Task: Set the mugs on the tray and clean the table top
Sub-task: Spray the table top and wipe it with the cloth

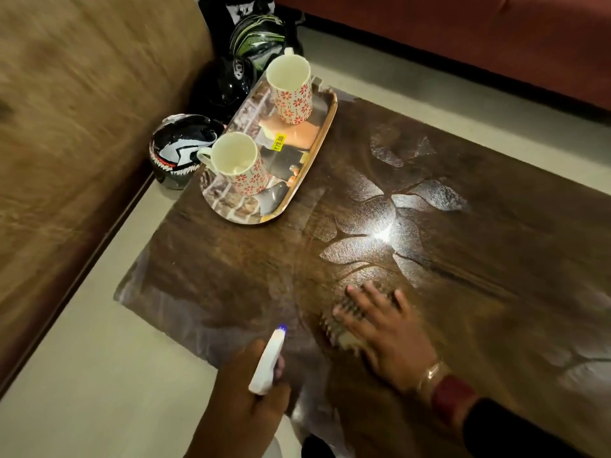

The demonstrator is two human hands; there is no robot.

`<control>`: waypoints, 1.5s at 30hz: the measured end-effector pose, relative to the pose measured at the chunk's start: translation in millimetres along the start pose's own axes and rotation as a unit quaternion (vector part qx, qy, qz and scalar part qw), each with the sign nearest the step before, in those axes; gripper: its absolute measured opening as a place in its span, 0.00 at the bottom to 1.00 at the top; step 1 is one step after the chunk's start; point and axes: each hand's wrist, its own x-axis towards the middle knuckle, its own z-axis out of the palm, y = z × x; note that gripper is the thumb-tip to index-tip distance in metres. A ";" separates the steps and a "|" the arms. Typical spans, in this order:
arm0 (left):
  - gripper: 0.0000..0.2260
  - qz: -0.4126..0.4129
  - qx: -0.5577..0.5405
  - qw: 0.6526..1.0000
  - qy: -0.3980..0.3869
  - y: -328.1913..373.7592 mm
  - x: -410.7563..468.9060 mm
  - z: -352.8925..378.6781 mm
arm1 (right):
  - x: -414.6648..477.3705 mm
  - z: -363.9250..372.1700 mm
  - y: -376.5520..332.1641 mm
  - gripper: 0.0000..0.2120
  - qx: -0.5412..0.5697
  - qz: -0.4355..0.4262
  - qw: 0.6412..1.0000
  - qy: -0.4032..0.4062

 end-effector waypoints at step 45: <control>0.13 -0.061 -0.018 0.987 0.146 -55.7 -40.2 -17.3 | -93.5 26.4 -95.9 0.35 0.072 0.307 0.949 0.010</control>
